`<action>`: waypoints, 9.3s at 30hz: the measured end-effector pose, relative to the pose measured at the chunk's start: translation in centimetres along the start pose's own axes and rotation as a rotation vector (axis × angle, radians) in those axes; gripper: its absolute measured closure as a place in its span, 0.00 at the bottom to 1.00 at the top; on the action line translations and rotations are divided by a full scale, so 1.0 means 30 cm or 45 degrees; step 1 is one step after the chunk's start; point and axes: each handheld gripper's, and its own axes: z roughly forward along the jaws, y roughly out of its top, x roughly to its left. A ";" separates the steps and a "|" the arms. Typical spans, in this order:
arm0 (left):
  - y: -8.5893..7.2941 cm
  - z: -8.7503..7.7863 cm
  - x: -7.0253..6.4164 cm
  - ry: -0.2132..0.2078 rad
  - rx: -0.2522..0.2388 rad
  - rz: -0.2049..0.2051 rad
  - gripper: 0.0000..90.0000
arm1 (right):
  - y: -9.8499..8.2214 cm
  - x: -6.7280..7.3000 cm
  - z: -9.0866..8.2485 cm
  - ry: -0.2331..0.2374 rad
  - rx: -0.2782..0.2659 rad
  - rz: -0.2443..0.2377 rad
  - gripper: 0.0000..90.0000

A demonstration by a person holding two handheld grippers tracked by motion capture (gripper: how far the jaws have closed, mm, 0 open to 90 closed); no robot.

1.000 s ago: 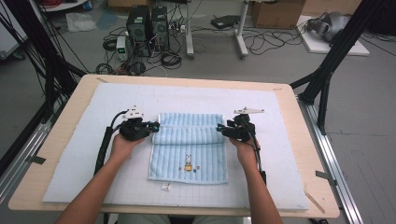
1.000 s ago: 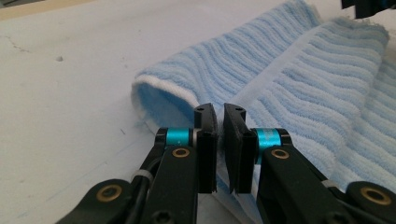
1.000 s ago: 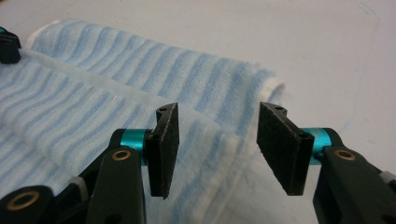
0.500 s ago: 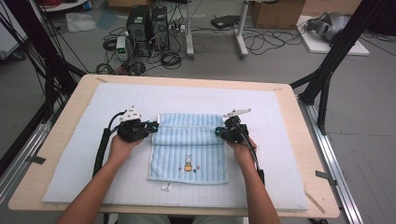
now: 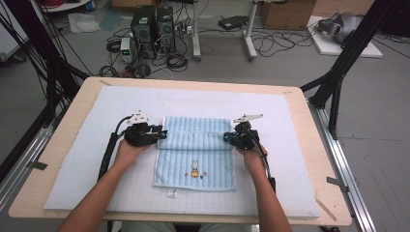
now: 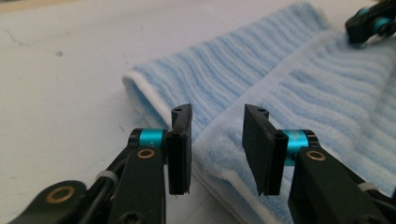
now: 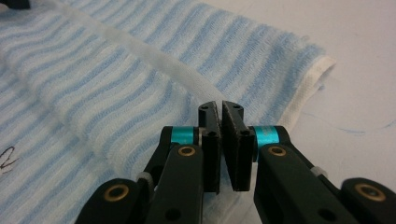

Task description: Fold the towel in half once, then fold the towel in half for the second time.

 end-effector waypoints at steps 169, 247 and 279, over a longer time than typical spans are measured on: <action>-0.129 -0.274 -0.252 -0.077 0.023 -0.036 0.78 | -0.294 0.251 -0.272 0.233 -0.092 -0.135 0.65; -0.045 -0.224 -0.031 -0.027 -0.307 -0.067 0.24 | -0.155 0.003 -0.219 -0.071 -0.252 -0.047 0.14; -0.074 -0.250 -0.005 -0.010 -0.330 -0.139 0.23 | -0.173 0.015 -0.254 -0.081 -0.301 -0.089 0.12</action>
